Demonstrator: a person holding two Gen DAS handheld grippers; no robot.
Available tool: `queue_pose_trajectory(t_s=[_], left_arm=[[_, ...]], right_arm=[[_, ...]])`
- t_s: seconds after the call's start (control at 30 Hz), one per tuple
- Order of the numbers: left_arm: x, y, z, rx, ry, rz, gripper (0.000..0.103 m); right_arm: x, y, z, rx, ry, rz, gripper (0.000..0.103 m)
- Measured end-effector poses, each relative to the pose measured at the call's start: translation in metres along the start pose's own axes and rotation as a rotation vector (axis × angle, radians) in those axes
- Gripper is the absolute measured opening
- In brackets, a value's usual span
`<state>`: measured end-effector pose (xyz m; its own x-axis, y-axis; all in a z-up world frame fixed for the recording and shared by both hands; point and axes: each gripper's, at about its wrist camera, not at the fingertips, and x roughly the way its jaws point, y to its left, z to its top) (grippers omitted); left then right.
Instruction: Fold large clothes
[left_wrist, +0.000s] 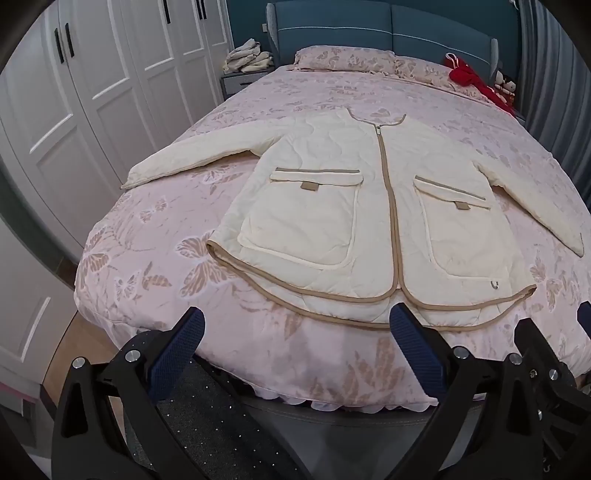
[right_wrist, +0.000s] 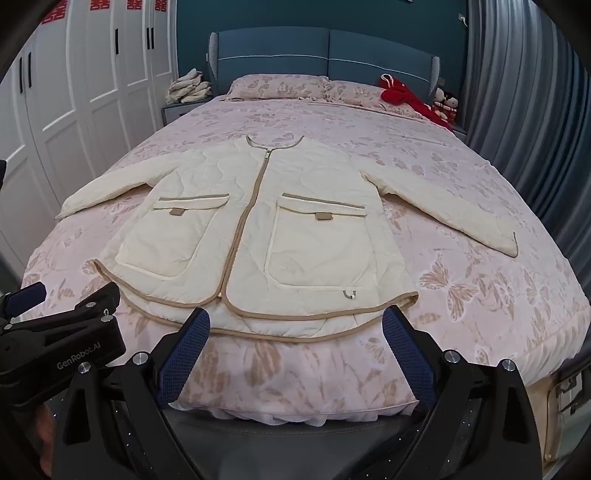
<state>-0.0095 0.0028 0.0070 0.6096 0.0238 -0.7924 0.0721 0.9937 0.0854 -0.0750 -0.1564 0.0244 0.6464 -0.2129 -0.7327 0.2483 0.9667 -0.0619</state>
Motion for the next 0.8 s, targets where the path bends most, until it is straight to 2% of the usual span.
queue_pose_trajectory(t_s=[0.8], left_arm=[[0.0069,0.0007,-0.0035,0.002,0.014,0.015,0.098]], right_arm=[[-0.0005,0.0017,-0.0020,0.003,0.007,0.004,0.093]])
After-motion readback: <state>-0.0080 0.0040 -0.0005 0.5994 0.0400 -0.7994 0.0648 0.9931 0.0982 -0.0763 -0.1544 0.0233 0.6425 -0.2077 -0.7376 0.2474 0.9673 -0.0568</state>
